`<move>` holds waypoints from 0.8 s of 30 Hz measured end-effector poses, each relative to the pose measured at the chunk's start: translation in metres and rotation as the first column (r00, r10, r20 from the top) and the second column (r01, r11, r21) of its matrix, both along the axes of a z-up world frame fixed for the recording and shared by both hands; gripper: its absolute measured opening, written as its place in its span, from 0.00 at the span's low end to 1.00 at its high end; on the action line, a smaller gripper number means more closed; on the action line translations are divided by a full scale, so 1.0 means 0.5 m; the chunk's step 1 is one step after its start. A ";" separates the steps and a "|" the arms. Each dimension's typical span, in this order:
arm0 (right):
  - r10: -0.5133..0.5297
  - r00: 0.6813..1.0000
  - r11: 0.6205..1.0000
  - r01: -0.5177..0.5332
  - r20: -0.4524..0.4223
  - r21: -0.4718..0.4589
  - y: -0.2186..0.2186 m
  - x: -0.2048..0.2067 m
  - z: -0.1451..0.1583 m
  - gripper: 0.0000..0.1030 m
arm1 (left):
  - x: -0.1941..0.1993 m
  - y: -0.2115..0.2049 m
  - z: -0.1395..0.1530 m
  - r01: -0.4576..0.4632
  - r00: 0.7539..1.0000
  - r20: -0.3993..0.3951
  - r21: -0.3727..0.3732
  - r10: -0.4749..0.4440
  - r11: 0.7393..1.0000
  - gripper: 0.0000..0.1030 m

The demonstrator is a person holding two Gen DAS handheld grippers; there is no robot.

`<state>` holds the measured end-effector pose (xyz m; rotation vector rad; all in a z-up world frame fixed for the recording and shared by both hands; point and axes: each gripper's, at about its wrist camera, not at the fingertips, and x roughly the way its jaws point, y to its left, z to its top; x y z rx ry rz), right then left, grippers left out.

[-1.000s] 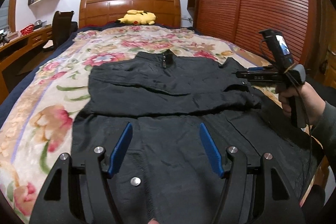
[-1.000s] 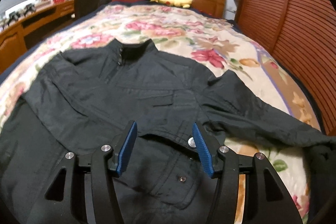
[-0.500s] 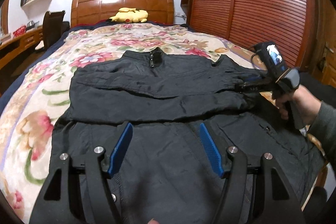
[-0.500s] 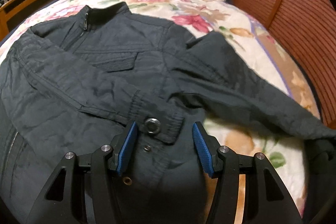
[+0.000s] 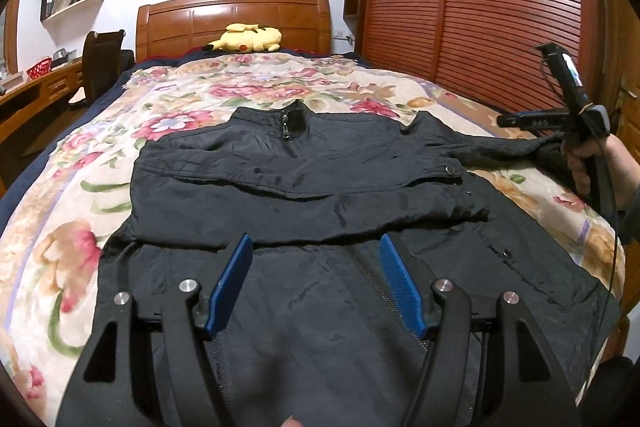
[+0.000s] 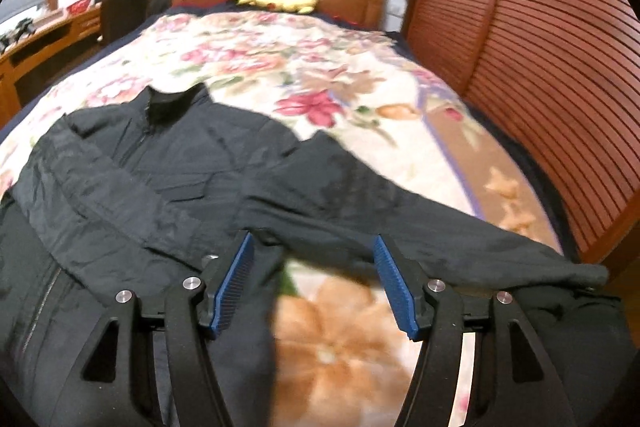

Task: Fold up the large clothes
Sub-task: 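Reach the right tool to the other sleeve cuff and grasp it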

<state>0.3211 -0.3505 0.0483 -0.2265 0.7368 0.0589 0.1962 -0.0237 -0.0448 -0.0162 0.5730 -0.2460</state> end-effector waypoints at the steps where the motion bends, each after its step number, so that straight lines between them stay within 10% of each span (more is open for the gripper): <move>1: -0.010 1.000 1.000 0.010 0.003 0.001 -0.013 -0.003 0.007 0.62 | -0.001 -0.004 0.000 0.003 1.000 0.000 0.002 -0.003 1.000 0.64; 24: -0.397 0.917 0.917 0.398 0.022 -0.021 -0.418 0.029 0.085 0.62 | -0.007 -0.066 -0.021 0.054 0.998 -0.015 0.039 -0.053 0.998 0.64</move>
